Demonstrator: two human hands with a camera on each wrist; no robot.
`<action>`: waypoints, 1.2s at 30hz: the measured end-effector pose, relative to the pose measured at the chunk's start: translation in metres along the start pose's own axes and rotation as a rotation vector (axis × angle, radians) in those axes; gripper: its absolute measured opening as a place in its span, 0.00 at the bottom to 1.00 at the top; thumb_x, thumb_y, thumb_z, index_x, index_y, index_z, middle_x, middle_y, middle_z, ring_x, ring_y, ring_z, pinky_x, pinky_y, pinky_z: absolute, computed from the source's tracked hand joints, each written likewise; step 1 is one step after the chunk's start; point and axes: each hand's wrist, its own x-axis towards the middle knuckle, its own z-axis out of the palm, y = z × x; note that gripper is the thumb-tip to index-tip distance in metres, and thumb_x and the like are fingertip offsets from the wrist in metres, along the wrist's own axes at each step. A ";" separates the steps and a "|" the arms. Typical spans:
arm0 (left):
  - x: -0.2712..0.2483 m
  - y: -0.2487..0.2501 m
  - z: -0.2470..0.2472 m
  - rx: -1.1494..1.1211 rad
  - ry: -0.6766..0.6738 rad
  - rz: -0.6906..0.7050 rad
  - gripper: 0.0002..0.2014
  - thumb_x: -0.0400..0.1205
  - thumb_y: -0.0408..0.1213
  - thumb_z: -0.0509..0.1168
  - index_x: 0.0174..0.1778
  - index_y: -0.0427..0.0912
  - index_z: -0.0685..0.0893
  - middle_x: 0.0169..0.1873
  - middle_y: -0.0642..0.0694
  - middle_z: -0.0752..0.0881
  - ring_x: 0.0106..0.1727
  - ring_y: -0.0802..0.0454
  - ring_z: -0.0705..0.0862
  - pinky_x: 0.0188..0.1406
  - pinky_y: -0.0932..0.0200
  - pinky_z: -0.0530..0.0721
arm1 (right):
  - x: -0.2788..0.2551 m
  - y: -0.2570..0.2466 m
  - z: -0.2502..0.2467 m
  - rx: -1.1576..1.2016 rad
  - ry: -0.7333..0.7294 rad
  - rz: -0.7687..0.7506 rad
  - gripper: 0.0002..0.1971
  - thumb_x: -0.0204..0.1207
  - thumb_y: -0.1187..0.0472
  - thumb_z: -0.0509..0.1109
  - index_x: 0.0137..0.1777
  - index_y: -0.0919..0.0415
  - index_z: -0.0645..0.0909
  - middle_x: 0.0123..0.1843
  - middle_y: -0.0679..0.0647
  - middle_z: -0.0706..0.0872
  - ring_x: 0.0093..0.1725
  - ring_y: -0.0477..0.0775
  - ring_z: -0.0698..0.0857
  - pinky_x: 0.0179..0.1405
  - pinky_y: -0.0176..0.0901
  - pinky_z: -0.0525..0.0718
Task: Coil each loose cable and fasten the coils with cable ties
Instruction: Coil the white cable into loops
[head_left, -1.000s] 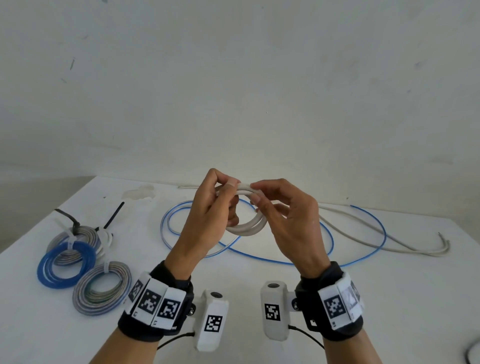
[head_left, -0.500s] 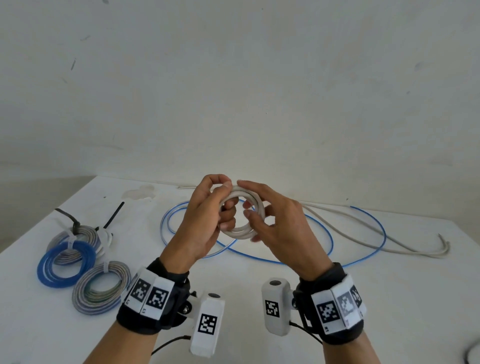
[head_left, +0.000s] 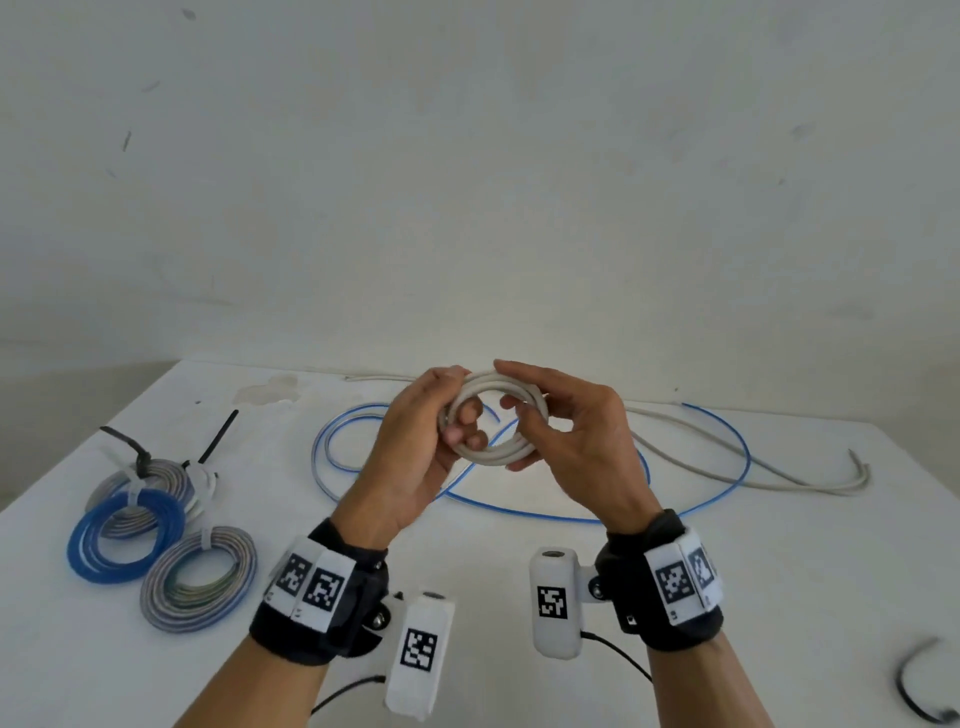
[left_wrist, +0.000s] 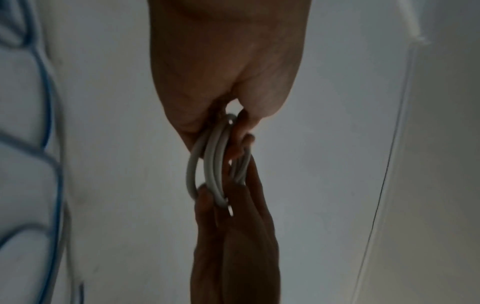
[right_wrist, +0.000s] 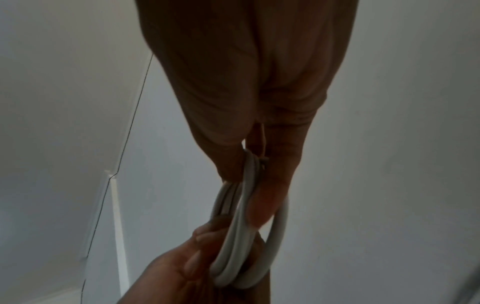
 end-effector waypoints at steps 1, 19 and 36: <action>-0.003 -0.003 0.006 -0.040 -0.002 0.006 0.10 0.91 0.36 0.55 0.49 0.38 0.79 0.23 0.48 0.70 0.23 0.55 0.64 0.24 0.61 0.75 | -0.002 -0.001 -0.003 0.009 0.029 0.012 0.25 0.81 0.77 0.66 0.64 0.47 0.90 0.49 0.55 0.91 0.46 0.62 0.90 0.29 0.52 0.92; -0.036 -0.102 0.167 0.619 -0.376 -0.030 0.14 0.86 0.31 0.57 0.33 0.42 0.73 0.18 0.54 0.70 0.22 0.54 0.63 0.20 0.63 0.62 | -0.124 0.001 -0.241 -0.444 0.337 0.697 0.09 0.84 0.54 0.72 0.54 0.58 0.89 0.48 0.59 0.90 0.37 0.53 0.88 0.36 0.43 0.90; -0.067 -0.139 0.198 0.605 -0.496 -0.178 0.11 0.86 0.33 0.55 0.38 0.41 0.77 0.22 0.51 0.70 0.24 0.55 0.64 0.21 0.61 0.65 | -0.265 0.024 -0.353 -1.362 0.280 1.247 0.04 0.76 0.70 0.67 0.43 0.62 0.77 0.45 0.63 0.86 0.42 0.65 0.85 0.38 0.47 0.82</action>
